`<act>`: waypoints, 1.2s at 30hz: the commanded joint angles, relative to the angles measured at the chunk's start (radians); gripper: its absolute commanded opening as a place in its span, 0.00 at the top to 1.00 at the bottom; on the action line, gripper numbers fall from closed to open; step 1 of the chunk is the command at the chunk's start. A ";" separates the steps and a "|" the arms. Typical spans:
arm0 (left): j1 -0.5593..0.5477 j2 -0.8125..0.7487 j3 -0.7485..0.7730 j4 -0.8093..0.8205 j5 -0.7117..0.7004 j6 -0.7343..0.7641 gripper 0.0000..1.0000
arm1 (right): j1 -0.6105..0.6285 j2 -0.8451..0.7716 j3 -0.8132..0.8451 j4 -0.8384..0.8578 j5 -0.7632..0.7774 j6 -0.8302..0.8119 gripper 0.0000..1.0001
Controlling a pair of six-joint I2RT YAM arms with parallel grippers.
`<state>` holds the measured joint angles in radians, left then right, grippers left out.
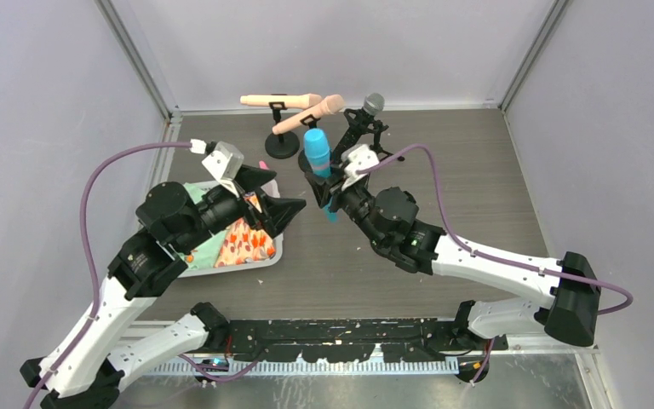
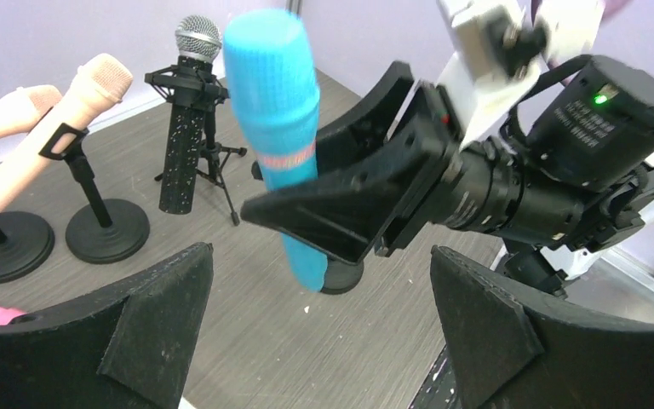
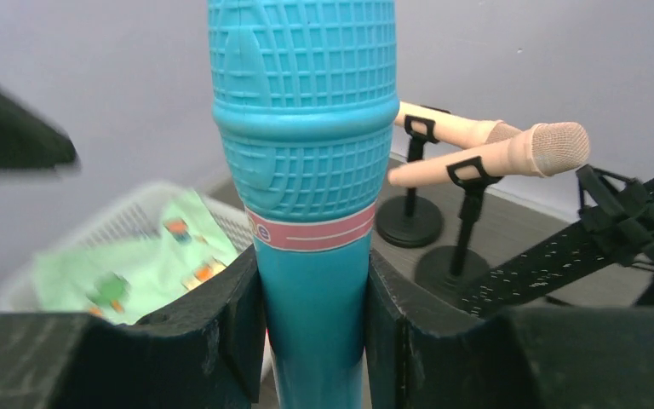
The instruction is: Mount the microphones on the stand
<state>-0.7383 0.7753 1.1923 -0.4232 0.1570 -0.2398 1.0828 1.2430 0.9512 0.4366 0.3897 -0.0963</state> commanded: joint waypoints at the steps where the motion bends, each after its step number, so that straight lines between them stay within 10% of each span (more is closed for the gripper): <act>1: 0.000 0.009 -0.049 0.139 0.011 -0.035 0.00 | 0.000 -0.005 0.107 0.155 0.146 0.457 0.99; 14: 0.000 0.072 -0.097 0.212 0.019 -0.042 0.03 | 0.000 -0.038 0.205 -0.002 0.053 0.866 0.99; 24: -0.001 0.119 -0.098 0.238 0.053 -0.050 0.58 | 0.001 -0.048 0.203 -0.013 -0.019 0.898 0.95; 30: -0.001 0.120 -0.104 0.232 0.061 -0.049 0.99 | -0.001 -0.064 0.230 -0.078 -0.017 0.814 0.58; 36: 0.000 0.119 -0.111 0.222 0.118 -0.026 1.00 | -0.028 -0.092 0.292 -0.258 0.008 0.690 0.37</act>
<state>-0.7437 0.8948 1.0885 -0.2405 0.2321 -0.3008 1.0721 1.2060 1.1530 0.2699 0.3969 0.6781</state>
